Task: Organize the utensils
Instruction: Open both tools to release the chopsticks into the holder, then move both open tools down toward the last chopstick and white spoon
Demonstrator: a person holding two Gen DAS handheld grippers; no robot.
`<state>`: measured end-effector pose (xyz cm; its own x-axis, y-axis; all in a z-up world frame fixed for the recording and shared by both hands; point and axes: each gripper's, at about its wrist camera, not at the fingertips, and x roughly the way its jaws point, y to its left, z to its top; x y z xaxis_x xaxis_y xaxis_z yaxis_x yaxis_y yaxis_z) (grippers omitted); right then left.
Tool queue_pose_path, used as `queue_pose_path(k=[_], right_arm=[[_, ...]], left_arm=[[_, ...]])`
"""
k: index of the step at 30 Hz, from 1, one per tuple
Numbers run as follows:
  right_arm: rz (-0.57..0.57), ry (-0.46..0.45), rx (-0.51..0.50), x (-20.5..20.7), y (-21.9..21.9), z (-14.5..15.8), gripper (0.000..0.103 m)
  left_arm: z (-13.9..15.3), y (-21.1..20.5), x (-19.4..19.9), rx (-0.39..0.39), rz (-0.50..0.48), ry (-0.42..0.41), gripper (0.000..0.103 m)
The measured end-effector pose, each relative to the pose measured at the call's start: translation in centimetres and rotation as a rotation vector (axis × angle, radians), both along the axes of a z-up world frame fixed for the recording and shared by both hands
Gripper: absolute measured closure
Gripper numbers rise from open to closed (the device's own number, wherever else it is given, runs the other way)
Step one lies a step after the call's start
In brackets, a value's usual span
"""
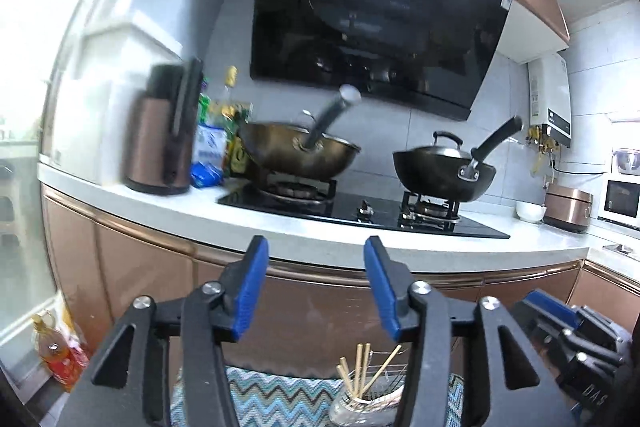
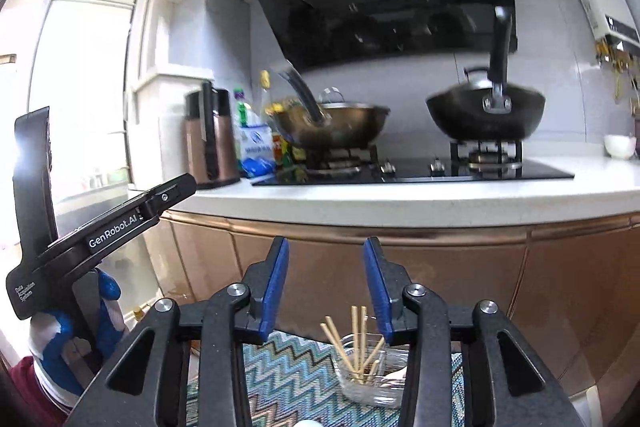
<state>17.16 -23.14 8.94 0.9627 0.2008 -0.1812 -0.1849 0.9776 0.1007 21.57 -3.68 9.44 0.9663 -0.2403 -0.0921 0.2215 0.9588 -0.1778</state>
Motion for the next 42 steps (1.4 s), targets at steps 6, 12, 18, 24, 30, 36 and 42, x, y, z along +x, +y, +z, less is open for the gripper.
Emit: queue_pose_path(k=[6, 12, 18, 24, 30, 36, 42], right_arm=[[0.009, -0.044, -0.013, -4.5, 1.9, 2.2, 0.054], [0.006, -0.069, -0.034, -8.0, 3.4, 3.4, 0.052], [0.013, -0.076, -0.044, -10.5, 4.3, 3.6, 0.051], [0.016, -0.081, -0.038, -12.1, 4.4, 3.2, 0.05], [0.016, -0.064, -0.018, -12.8, 3.9, 2.1, 0.047], [0.014, -0.016, 0.014, -12.6, 3.0, 0.0, 0.047], [-0.003, 0.032, 0.036, -12.2, 2.0, -2.3, 0.047]], left_arm=[[1.8, 3.5, -4.9, 0.005, 0.021, 0.0, 0.052], [3.0, 5.8, -9.1, 0.043, 0.067, -0.005, 0.052], [3.0, 7.2, -11.5, 0.059, 0.075, 0.021, 0.052], [2.4, 8.2, -12.8, 0.052, 0.082, 0.05, 0.052], [1.1, 8.5, -13.3, 0.05, 0.087, 0.076, 0.052], [-0.8, 8.3, -13.3, 0.062, 0.097, 0.122, 0.052], [-3.2, 7.9, -12.3, 0.08, 0.098, 0.182, 0.052]])
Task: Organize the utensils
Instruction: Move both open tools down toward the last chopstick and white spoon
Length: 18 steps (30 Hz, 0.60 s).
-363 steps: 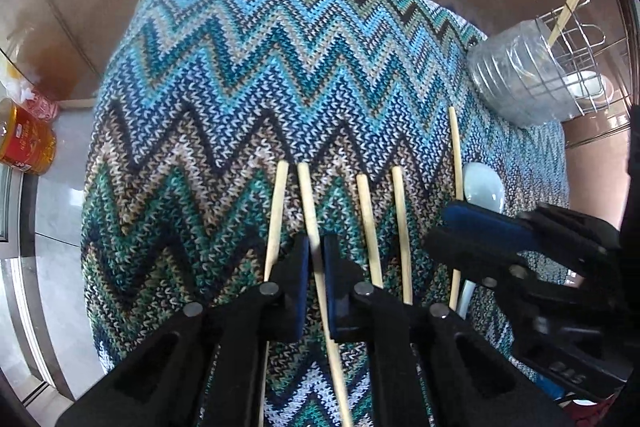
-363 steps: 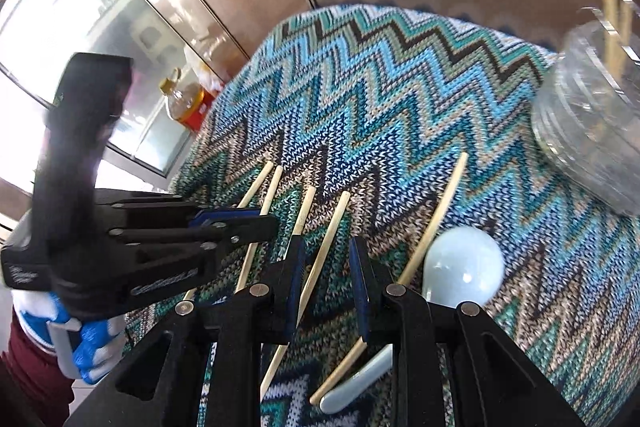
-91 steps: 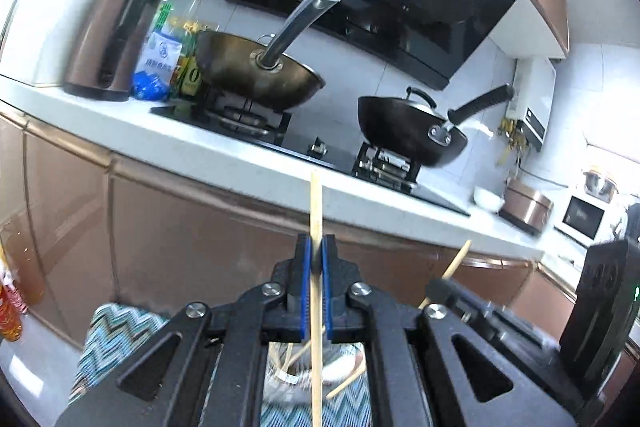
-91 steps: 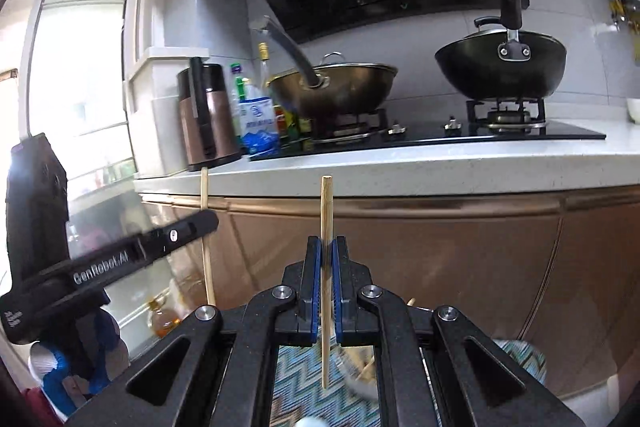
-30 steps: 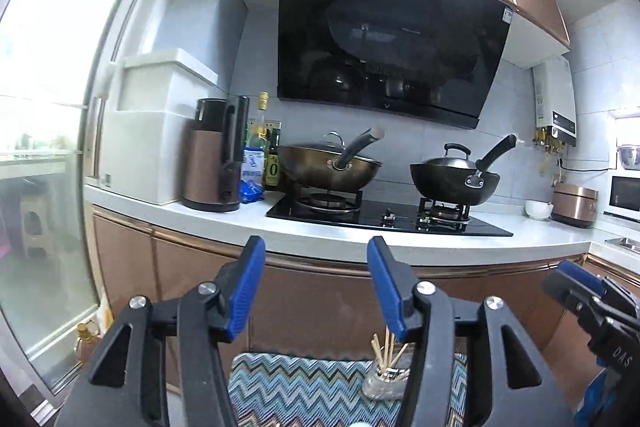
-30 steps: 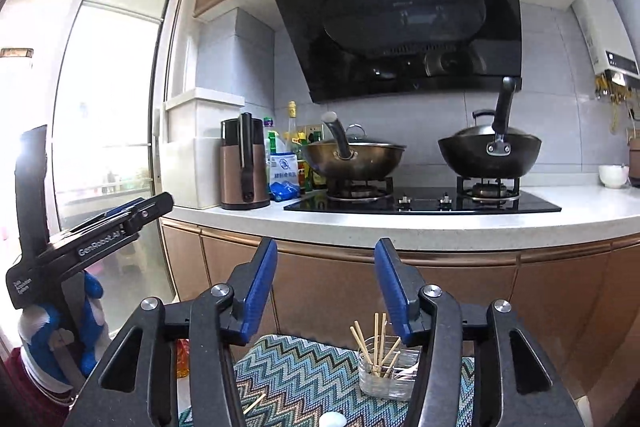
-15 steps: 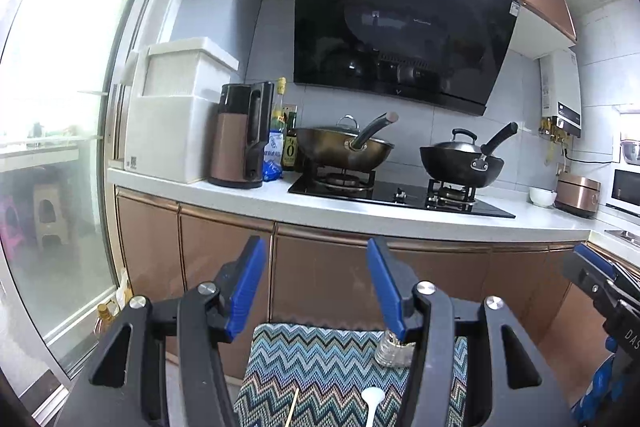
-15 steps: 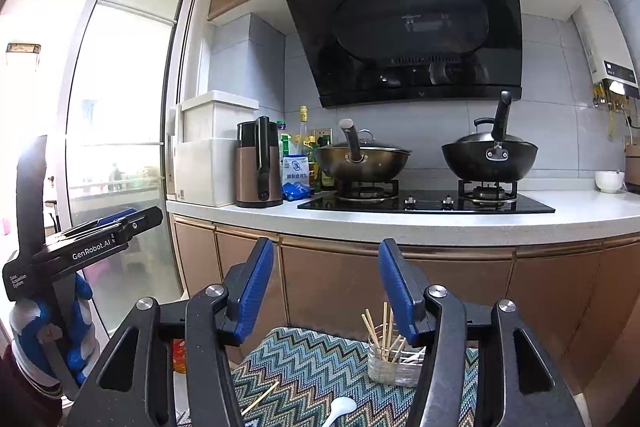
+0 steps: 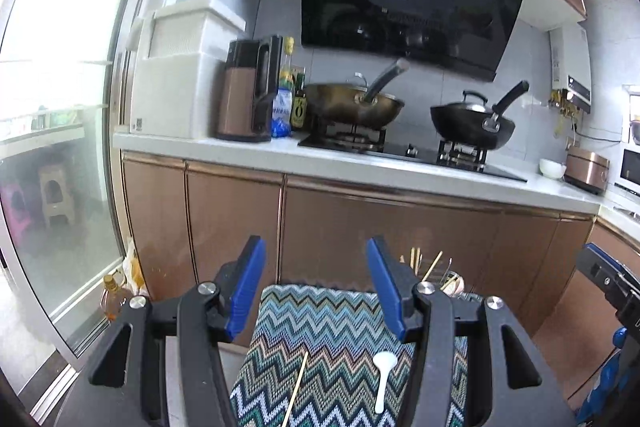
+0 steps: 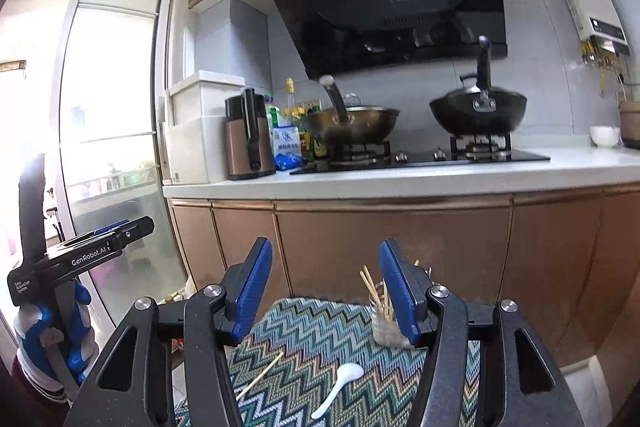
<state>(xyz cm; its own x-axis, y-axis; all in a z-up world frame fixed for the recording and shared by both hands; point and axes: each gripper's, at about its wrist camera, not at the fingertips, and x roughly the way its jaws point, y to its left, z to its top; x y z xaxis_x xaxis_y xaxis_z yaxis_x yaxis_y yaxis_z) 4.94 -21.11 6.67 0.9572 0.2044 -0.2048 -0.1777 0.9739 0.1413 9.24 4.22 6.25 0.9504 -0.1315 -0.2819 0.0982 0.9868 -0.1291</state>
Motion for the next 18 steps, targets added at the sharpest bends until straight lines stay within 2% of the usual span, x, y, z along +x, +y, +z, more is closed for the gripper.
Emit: queue_pose_path(k=[12, 18], right_arm=[[-0.049, 0.077, 0.04, 1.5, -1.9, -3.5, 0.045], [-0.066, 0.113, 0.027, 2.4, -2.2, -4.8, 0.045]], left_arm=[[-3.6, 0.1, 1.6, 0.033, 0.02, 0.066, 0.052], [-5.1, -0.1, 2.8, 0.05, 0.025, 0.101, 0.052]])
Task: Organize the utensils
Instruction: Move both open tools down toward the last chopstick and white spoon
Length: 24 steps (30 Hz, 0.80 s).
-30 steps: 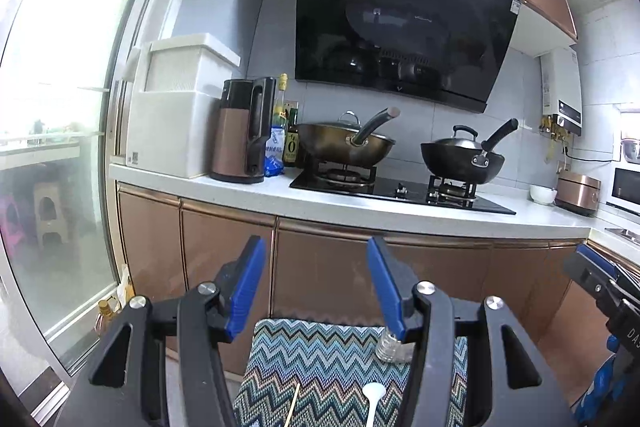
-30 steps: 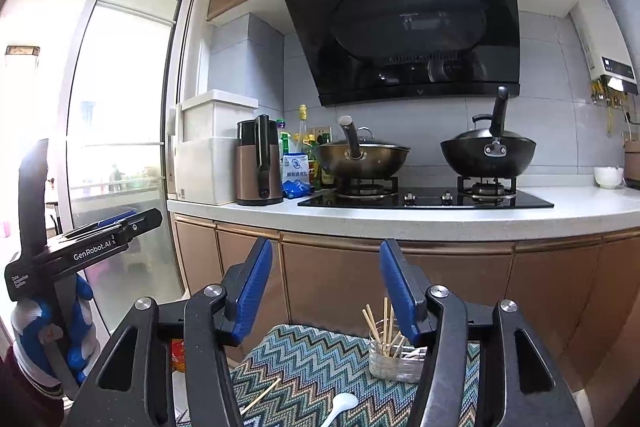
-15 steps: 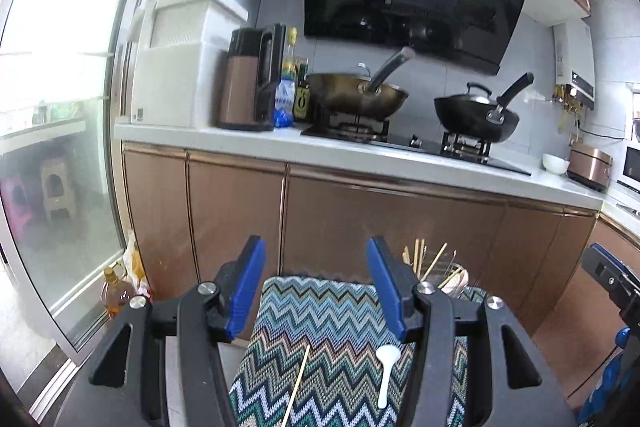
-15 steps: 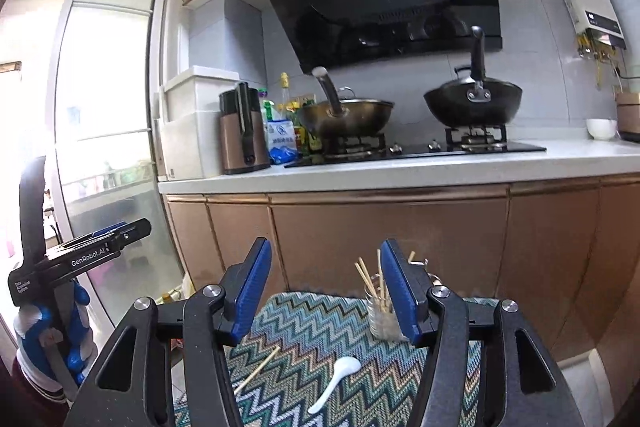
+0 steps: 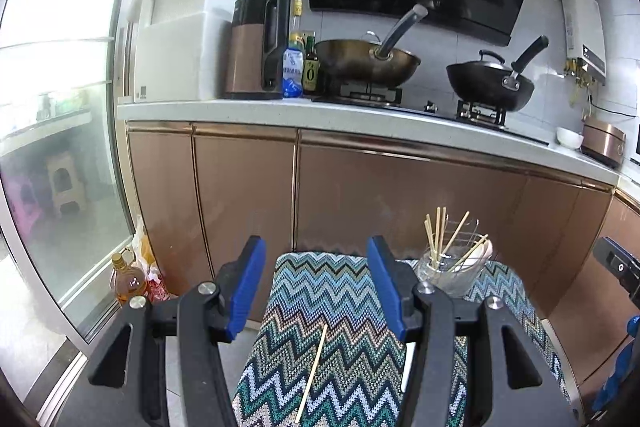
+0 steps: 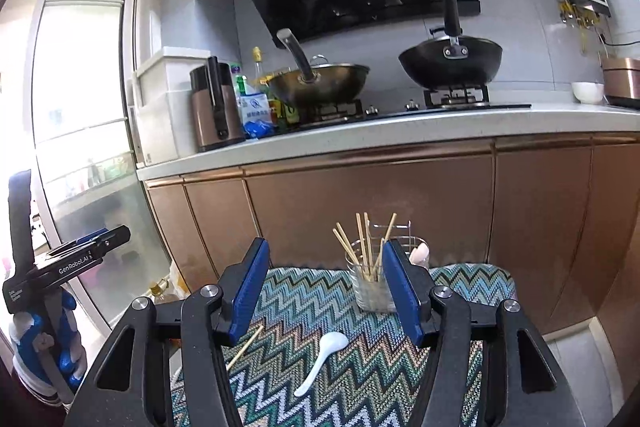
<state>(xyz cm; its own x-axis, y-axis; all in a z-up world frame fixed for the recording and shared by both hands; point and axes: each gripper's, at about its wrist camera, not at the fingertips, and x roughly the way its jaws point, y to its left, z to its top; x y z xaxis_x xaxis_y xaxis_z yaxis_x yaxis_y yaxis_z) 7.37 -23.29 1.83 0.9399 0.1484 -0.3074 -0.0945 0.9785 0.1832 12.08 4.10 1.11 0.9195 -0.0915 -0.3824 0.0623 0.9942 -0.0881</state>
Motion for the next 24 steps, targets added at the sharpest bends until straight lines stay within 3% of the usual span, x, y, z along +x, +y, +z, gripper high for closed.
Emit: queue_pose_path(k=[10, 24], right_arm=[[-0.014, 0.062, -0.031, 1.9, 0.7, -2.2, 0.045], [0.031, 0.215, -0.017, 6.4, 2.1, -7.3, 0.045]], left_arm=[[-2.5, 0.1, 2.2, 0.011, 0.012, 0.05, 0.052], [-7.3, -0.4, 6.5, 0.028, -0.032, 0.177, 0.052]])
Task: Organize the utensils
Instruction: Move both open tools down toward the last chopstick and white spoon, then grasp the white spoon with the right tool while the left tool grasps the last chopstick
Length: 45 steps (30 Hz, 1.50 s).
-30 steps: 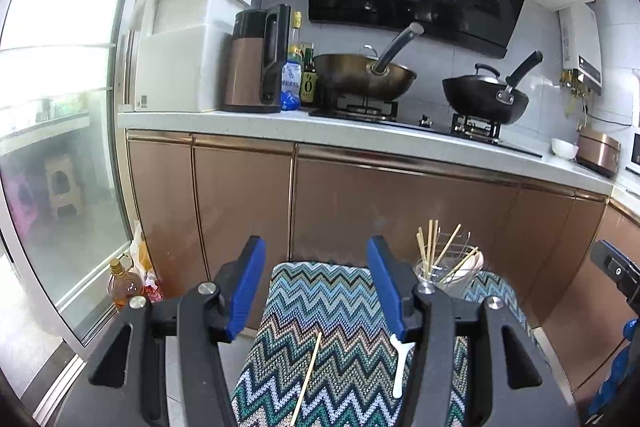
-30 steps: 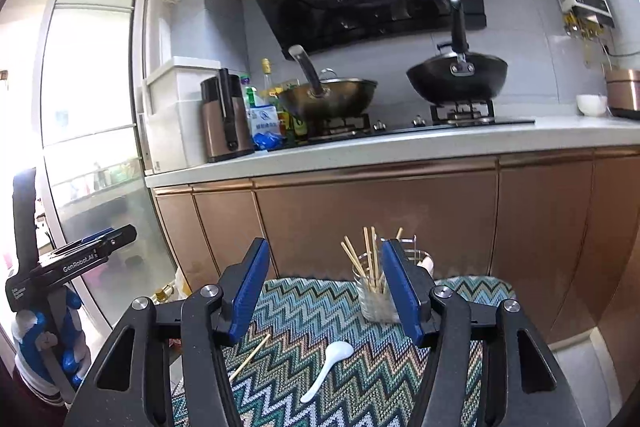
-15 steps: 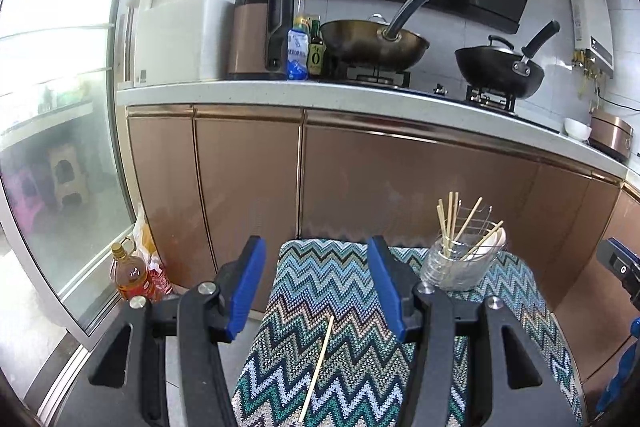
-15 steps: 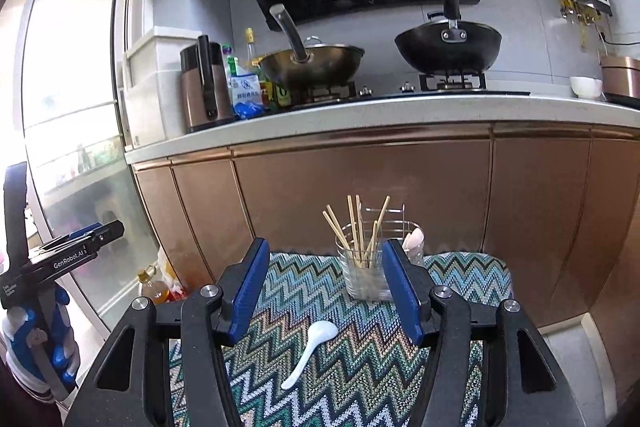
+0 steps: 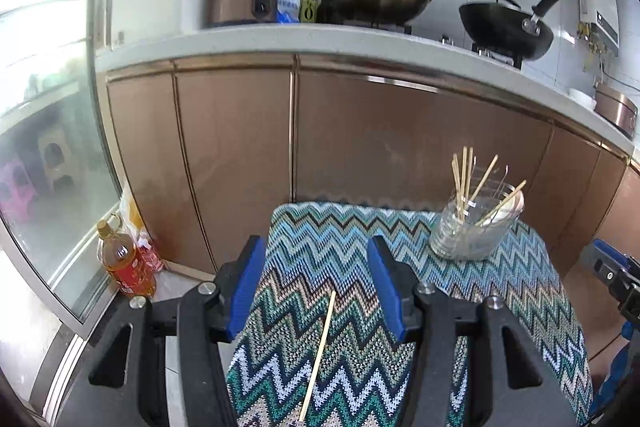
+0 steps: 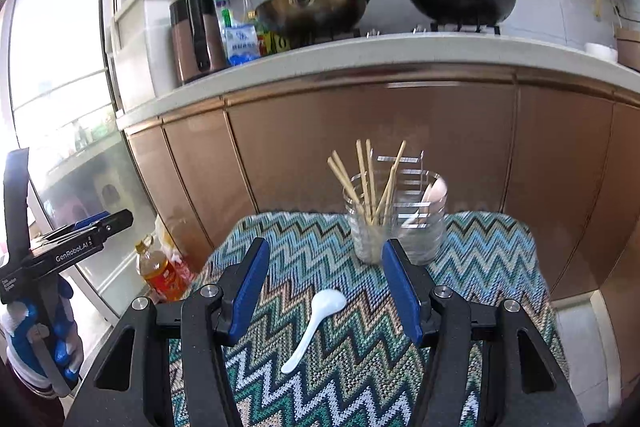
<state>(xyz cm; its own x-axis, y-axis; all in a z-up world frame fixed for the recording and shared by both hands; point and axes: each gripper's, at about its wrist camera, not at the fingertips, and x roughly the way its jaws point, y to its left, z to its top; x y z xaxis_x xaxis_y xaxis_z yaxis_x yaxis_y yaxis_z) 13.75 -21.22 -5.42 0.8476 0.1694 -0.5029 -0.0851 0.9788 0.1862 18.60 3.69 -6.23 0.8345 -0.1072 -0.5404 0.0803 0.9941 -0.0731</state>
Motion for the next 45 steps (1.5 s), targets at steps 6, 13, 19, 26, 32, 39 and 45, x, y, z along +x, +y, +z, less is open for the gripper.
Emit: queue_pose_path(k=[6, 13, 19, 26, 32, 39, 45], right_arm=[[0.041, 0.096, 0.06, 2.8, 0.2, -3.0, 0.045], [0.073, 0.204, 0.119, 6.1, -0.1, -6.7, 0.045], [0.096, 0.281, 0.176, 8.3, -0.7, -9.8, 0.045], [0.14, 0.389, 0.261, 10.7, -0.6, -13.9, 0.045], [0.169, 0.464, 0.327, 12.7, -0.3, -17.0, 0.045], [0.177, 0.504, 0.347, 14.1, -0.4, -18.7, 0.045], [0.193, 0.509, 0.358, 14.7, -0.4, -19.3, 0.045]], left_arm=[[-3.4, -0.5, 2.5, 0.003, -0.031, 0.087, 0.052], [-6.9, -1.3, 6.1, 0.03, -0.055, 0.2, 0.052], [-9.2, -1.8, 8.5, 0.045, -0.076, 0.288, 0.052], [-12.3, -3.2, 10.2, 0.084, -0.155, 0.404, 0.053], [-15.0, -3.7, 11.7, 0.11, -0.18, 0.488, 0.053], [-17.1, -4.2, 13.0, 0.126, -0.217, 0.554, 0.067], [-18.3, -4.3, 13.8, 0.122, -0.246, 0.608, 0.075]])
